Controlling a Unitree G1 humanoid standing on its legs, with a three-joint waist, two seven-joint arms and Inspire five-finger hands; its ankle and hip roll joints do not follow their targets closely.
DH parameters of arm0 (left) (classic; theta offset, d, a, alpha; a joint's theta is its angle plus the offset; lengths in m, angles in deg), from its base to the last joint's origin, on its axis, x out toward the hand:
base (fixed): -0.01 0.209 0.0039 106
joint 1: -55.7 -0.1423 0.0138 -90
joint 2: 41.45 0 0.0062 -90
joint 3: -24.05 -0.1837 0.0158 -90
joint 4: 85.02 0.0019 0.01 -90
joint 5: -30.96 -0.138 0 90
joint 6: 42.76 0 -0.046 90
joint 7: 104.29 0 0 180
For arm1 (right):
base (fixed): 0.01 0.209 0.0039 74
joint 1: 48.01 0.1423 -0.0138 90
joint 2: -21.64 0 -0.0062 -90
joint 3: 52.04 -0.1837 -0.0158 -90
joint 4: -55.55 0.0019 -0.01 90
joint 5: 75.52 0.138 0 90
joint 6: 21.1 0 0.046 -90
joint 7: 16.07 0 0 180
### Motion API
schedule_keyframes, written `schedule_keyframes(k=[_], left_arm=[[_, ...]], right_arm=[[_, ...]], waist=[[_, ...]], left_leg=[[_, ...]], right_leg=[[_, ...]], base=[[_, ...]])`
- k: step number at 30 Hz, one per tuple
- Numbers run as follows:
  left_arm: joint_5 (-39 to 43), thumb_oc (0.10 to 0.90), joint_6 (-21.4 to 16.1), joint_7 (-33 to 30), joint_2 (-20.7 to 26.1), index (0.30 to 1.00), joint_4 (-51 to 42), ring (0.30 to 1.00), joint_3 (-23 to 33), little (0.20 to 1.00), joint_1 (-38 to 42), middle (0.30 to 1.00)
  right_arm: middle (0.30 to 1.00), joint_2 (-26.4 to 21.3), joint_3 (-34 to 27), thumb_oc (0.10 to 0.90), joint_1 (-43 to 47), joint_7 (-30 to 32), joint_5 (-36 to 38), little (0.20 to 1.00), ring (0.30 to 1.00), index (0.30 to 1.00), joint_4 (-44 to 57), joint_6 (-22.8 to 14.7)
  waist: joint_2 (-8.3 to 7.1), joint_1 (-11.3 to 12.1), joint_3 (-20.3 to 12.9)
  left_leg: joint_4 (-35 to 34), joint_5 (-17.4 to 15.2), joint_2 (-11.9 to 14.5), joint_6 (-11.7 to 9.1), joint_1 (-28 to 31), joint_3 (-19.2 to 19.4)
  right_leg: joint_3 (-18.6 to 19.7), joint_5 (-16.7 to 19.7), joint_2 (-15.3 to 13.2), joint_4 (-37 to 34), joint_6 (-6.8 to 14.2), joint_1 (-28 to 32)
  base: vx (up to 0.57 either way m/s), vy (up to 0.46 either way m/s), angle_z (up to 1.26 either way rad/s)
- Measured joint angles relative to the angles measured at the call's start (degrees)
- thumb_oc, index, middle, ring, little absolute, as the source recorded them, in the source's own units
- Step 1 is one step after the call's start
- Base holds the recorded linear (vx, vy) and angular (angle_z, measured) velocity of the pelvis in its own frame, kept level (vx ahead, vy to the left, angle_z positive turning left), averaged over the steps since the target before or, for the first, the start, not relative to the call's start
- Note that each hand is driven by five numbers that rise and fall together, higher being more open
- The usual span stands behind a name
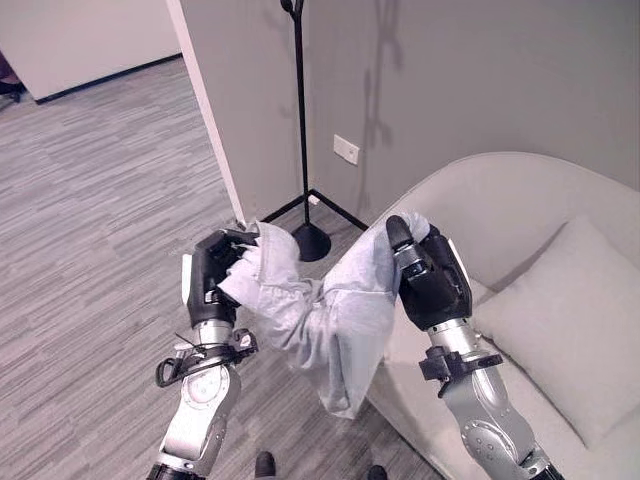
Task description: Hang the clothes on the sofa on the clothes rack.
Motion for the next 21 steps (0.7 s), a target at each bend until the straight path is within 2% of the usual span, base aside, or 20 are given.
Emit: schedule_keyframes(k=[1,2,3,4,5,6,7,9,10,11,12,13,15,16,17,18,19,20,21], left_arm=[[0.0,0.400,0.0,0.1,0.0,0.300,1.2,0.300,-0.4,0.300,1.3,0.300],[0.2,0.400,0.0,0.0,-0.4,0.300,1.4,0.300,-0.5,0.300,1.0,0.300],[0.8,0.400,-0.2,-0.1,-1.3,0.300,1.9,0.300,-1.2,0.300,0.8,0.300],[1.4,0.400,-0.6,-0.1,1.0,0.300,4.0,0.300,-1.5,0.300,1.3,0.300],[1.9,0.400,-0.6,-0.5,2.8,0.300,4.3,0.300,-1.5,0.300,1.8,0.300],[1.9,0.400,-0.6,-0.5,3.0,0.300,4.4,0.300,-1.5,0.300,1.9,0.300],[1.9,0.400,-0.6,-0.6,3.9,0.300,5.1,0.300,-1.3,0.300,2.2,0.300],[2.2,0.400,-0.6,-0.9,4.1,0.300,5.7,0.300,-1.6,0.300,2.2,0.300],[2.1,0.400,-1.2,-0.7,3.8,0.300,6.1,0.300,-1.8,0.300,2.2,0.300],[2.1,0.400,-1.0,-0.1,4.4,0.300,6.8,0.300,-1.7,0.300,2.3,0.300],[2.1,0.400,-1.0,-0.2,5.3,0.300,5.9,0.300,-1.5,0.300,1.5,0.300],[1.3,0.400,-1.0,0.0,7.5,0.300,5.2,0.300,-1.4,0.300,1.1,0.300],[0.2,0.400,-1.0,0.0,8.9,0.300,3.6,0.300,-0.2,0.300,-0.6,0.300],[-0.7,0.400,-1.0,0.0,9.1,0.300,2.7,0.300,0.6,0.300,-1.6,0.300],[-0.7,0.400,-1.1,0.0,8.4,0.300,2.6,0.300,0.6,0.300,-1.9,0.300],[-0.7,0.400,-1.0,0.2,6.1,0.300,3.2,0.300,0.4,0.300,-2.1,0.300],[-0.7,0.400,-1.1,0.2,5.5,0.300,2.9,0.300,0.1,0.300,-2.3,0.300],[-0.7,0.400,-1.1,0.3,4.9,0.300,2.4,0.300,1.4,0.300,-4.2,0.300],[-0.7,0.400,-1.0,0.3,3.9,0.300,2.3,0.300,1.8,0.300,-6.0,0.300]], right_arm=[[0.300,0.0,-0.4,0.400,0.0,0.2,0.0,0.300,0.300,0.300,-0.2,0.0],[0.300,-0.6,-0.3,0.400,0.0,0.2,0.0,0.300,0.300,0.300,-0.2,0.0],[0.300,-1.3,-0.8,0.400,-0.6,0.0,-0.1,0.300,0.300,0.300,0.0,-0.2],[0.300,2.5,-0.1,0.400,-0.7,0.9,0.3,0.300,0.300,0.300,-3.6,-0.6],[0.300,4.0,0.9,0.400,-0.7,1.4,0.5,0.300,0.300,0.300,-4.5,0.2],[0.300,4.1,1.1,0.400,-0.7,1.4,0.5,0.300,0.300,0.300,-4.5,0.4],[0.300,5.2,1.9,0.400,-1.2,1.2,0.5,0.300,0.300,0.300,-4.6,1.5],[0.300,5.9,2.5,0.400,-2.5,0.7,0.3,0.300,0.300,0.300,-4.1,1.9],[0.300,5.9,2.5,0.400,-2.8,-0.1,-0.4,0.300,0.300,0.300,-4.1,2.0],[0.300,6.5,2.3,0.400,-3.2,-0.2,-1.1,0.300,0.300,0.300,-4.4,2.2],[0.300,7.0,2.5,0.400,-3.1,-0.6,-1.5,0.300,0.300,0.300,-4.4,2.6],[0.300,8.3,2.7,0.400,-3.0,-1.2,-1.7,0.300,0.300,0.300,-4.2,2.6],[0.300,8.1,3.7,0.400,-2.0,-1.2,-2.1,0.300,0.300,0.300,-4.2,2.6],[0.300,8.0,4.0,0.400,-1.7,-1.1,-2.4,0.300,0.300,0.300,-4.3,2.6],[0.300,7.6,4.0,0.400,-2.0,-1.2,-2.7,0.300,0.300,0.300,-4.3,2.6],[0.300,6.1,3.6,0.400,-3.5,-1.2,-2.9,0.300,0.300,0.300,-4.3,2.6],[0.300,5.4,3.5,0.400,-3.5,-1.6,-3.0,0.300,0.300,0.300,-4.3,2.6],[0.300,4.1,4.0,0.400,-3.2,-2.8,-3.0,0.300,0.300,0.300,-4.3,2.9],[0.300,2.2,4.4,0.400,-3.9,-3.6,-2.9,0.300,0.300,0.300,-4.1,2.9]], waist=[[-0.44,-0.3,0.3],[0.23,-1.0,0.2],[2.53,-1.2,0.0],[-1.67,-1.2,0.2],[-3.13,-1.1,0.3],[-3.22,-1.0,0.3],[-2.95,-0.7,0.5],[-3.16,0.3,0.5],[-3.05,1.0,0.5],[-3.64,0.5,0.1],[-4.24,1.3,-0.3],[-5.57,2.0,-0.6],[-5.60,2.2,-0.5],[-5.51,2.0,-0.5],[-5.39,1.3,-0.4],[-4.46,0.1,-0.1],[-4.44,0.0,-0.1],[-2.72,0.2,0.8],[-1.17,-0.1,1.0]], left_leg=[[0.8,0.2,2.1,-0.1,-2.1,-0.8],[0.3,0.6,3.6,0.8,-2.7,-0.7],[0.6,0.1,5.1,1.5,-2.9,-2.0],[3.6,0.0,-0.2,-3.9,-3.2,-1.0],[7.7,-1.8,-2.8,-3.0,-5.4,-0.8],[8.8,-2.4,-3.2,-2.5,-6.1,-0.8],[16.1,-7.0,-5.2,0.2,-9.6,-0.3],[18.3,-9.5,-8.3,2.6,-8.7,1.1],[17.6,-9.3,-8.8,3.3,-7.5,1.5],[15.6,-8.7,-10.6,4.8,-5.8,2.1],[13.8,-8.6,-11.3,5.7,-4.5,3.5],[11.2,-7.8,-13.8,6.7,-3.0,5.4],[7.6,-6.6,-15.4,8.4,-0.9,8.5],[5.7,-6.1,-15.9,9.1,0.2,9.8],[3.4,-5.6,-16.3,10.3,2.0,9.8],[-0.2,-4.2,-16.1,11.0,5.1,8.4],[-0.5,-4.5,-16.3,11.5,5.6,8.6],[-3.6,-3.6,-14.2,11.9,8.0,9.5],[-4.9,-3.2,-12.2,11.5,9.5,10.2]], right_leg=[[0.2,-0.4,-1.4,0.5,1.7,-0.6],[1.0,-0.4,-2.6,0.7,3.8,-0.1],[1.4,-0.7,-4.2,0.9,6.9,0.7],[3.6,-1.9,-9.5,0.8,5.7,0.9],[5.5,-1.0,-11.0,1.5,1.6,0.0],[5.5,-0.6,-11.4,1.6,1.0,-0.3],[7.0,6.8,-13.4,1.2,-0.5,0.1],[7.6,14.4,-15.6,1.3,-0.7,0.9],[6.6,15.1,-17.0,4.3,0.0,-0.2],[5.3,12.3,-18.3,8.3,2.9,-1.4],[6.1,9.4,-17.8,8.3,6.1,-2.7],[4.3,14.3,-18.3,9.0,3.2,-4.2],[3.4,20.2,-20.1,9.8,3.2,-7.4],[1.3,22.9,-20.5,10.3,0.8,-8.8],[-1.4,21.0,-20.7,12.9,2.0,-9.6],[-1.1,5.3,-14.5,17.4,4.0,-8.5],[-2.4,1.9,-11.0,17.8,5.7,-8.9],[-3.3,-5.6,-2.4,22.9,3.7,-11.2],[-3.6,-8.3,5.1,24.7,0.1,-12.4]], base=[[0.17,0.453,-0.03],[0.25,0.640,-0.04],[0.25,0.564,-0.10],[0.28,0.595,-0.08],[0.29,0.614,-0.06],[0.28,0.614,0.19],[0.33,0.776,0.28],[0.22,0.534,0.11],[0.09,0.285,0.02],[0.11,0.438,-0.16],[0.04,0.466,-0.27],[0.02,0.513,-0.65],[0.02,0.477,-0.65],[0.03,0.276,-0.49],[0.07,0.332,-0.11],[0.09,0.301,0.10],[0.13,0.394,-0.05],[0.11,0.281,-0.41],[0.07,0.158,-0.65]])
